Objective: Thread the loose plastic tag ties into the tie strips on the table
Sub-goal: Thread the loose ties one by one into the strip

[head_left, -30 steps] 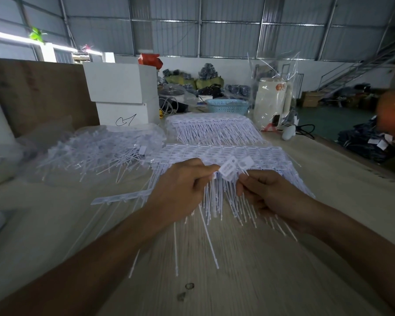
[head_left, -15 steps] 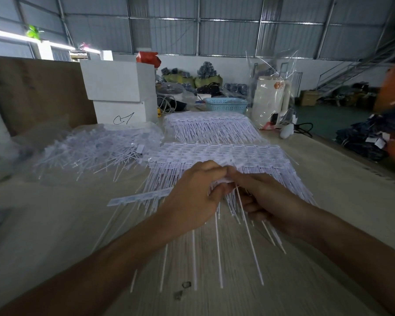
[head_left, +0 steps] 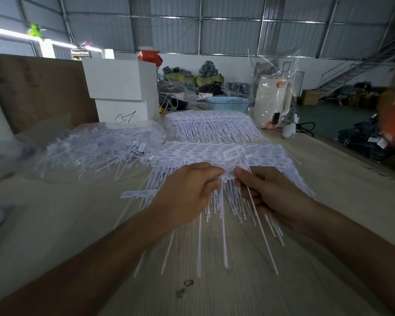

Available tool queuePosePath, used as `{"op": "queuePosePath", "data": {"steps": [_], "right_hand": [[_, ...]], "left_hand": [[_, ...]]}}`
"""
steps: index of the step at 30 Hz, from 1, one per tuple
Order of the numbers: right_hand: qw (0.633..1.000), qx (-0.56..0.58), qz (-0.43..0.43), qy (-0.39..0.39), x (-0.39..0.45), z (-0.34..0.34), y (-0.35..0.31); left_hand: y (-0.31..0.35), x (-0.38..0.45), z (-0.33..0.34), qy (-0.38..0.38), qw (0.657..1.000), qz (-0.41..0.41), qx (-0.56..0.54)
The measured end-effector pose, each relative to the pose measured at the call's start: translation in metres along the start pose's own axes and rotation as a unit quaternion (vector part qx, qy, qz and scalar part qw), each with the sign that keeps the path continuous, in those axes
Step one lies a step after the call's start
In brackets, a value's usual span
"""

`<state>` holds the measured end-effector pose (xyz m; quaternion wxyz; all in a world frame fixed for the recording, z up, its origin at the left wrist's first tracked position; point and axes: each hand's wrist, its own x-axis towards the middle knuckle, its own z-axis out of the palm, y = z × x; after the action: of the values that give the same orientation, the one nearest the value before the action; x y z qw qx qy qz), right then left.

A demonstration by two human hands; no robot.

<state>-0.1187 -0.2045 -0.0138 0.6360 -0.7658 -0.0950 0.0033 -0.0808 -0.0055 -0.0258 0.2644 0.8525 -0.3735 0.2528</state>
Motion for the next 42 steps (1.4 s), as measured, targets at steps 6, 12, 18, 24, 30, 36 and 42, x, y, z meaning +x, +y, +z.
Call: {"op": "queuePosePath", "data": {"steps": [6, 12, 18, 24, 30, 36, 42], "right_hand": [[0.909, -0.339, -0.236, 0.063, 0.003, -0.002, 0.0], [0.994, -0.081, -0.078, -0.011, 0.002, -0.005, 0.001], [0.998, -0.04, -0.021, -0.05, 0.001, -0.008, -0.001], [0.998, -0.045, -0.016, -0.037, 0.0, -0.003, -0.002], [0.998, 0.038, 0.05, -0.004, 0.003, -0.008, -0.003], [0.997, 0.059, 0.051, -0.005, 0.005, -0.011, 0.002], [0.996, 0.073, 0.056, -0.021, 0.004, -0.01, 0.002]], "left_hand": [[-0.006, 0.004, 0.005, -0.008, 0.995, 0.003, -0.099], [-0.005, 0.005, 0.004, 0.043, 0.993, 0.002, -0.111], [-0.003, 0.002, 0.005, 0.066, 0.995, 0.002, -0.076], [0.0, 0.003, -0.002, 0.02, 1.0, -0.002, 0.0], [0.0, -0.002, -0.011, -0.033, 0.997, 0.015, 0.067], [0.0, -0.001, -0.005, 0.013, 0.999, -0.043, 0.004], [-0.001, 0.002, 0.0, 0.045, 0.996, -0.069, -0.045]]}}
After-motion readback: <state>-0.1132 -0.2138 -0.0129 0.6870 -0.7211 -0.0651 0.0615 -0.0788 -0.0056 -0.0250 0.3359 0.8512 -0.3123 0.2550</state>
